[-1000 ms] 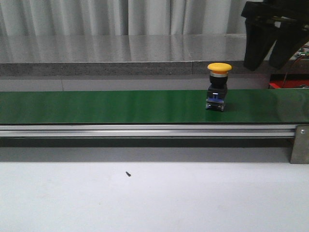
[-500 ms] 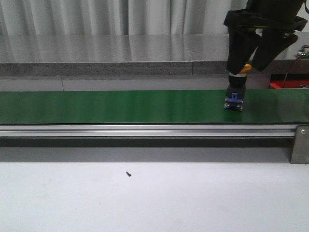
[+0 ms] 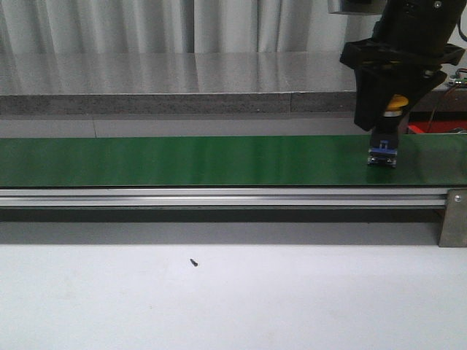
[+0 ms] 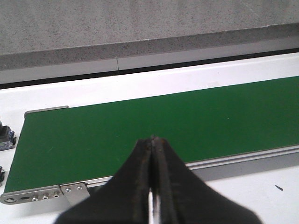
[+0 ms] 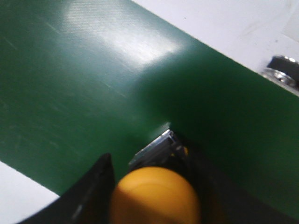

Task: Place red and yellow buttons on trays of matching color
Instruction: 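Grasp the yellow button at the belt end with the right gripper, then lower the yellow button into the yellow tray and open the right gripper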

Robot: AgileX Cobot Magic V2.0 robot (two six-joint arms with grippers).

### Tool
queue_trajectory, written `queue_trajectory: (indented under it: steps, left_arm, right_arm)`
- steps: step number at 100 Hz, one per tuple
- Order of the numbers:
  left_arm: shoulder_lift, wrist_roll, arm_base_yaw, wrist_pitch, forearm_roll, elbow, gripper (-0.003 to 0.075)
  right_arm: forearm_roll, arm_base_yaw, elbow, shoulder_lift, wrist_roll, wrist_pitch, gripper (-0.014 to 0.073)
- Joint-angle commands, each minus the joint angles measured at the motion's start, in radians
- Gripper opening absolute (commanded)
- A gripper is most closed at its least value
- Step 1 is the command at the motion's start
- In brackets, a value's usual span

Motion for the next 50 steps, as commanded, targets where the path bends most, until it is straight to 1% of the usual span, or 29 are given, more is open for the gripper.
queue_trajectory:
  steps: [1,3,9,14,25,34,50]
  left_arm:
    - [0.002,-0.003,-0.009,-0.062,-0.019,-0.028,-0.0020]
    - [0.002,-0.003,-0.009,-0.062,-0.019,-0.028,-0.0020]
    - [0.002,-0.003,-0.009,-0.062,-0.019,-0.028,-0.0020]
    - [0.002,-0.003,-0.009,-0.062,-0.019,-0.028,-0.0019]
    - [0.002,-0.003,-0.009,-0.062,-0.019,-0.028,-0.0020]
    - [0.002,-0.003,-0.009,-0.062,-0.019,-0.028,-0.0020]
    - [0.002,-0.003,-0.009,-0.062,-0.019,-0.028,-0.0020]
  right_arm:
    - [-0.020,-0.003,-0.021,-0.037,0.021,0.022,0.0244]
    - [-0.025,-0.004,-0.021,-0.037,0.025,0.029,0.0209]
    - [-0.036,-0.008,-0.021,-0.039,0.035,0.043,0.0147]
    - [-0.036,-0.010,-0.021,-0.042,0.036,0.050,0.0125]
    - [-0.035,-0.024,-0.021,-0.071,0.036,0.063,0.0124]
    - [-0.035,-0.058,-0.021,-0.114,0.036,0.088,0.0124]
    - [-0.030,-0.180,-0.021,-0.198,0.036,0.154,0.0124]
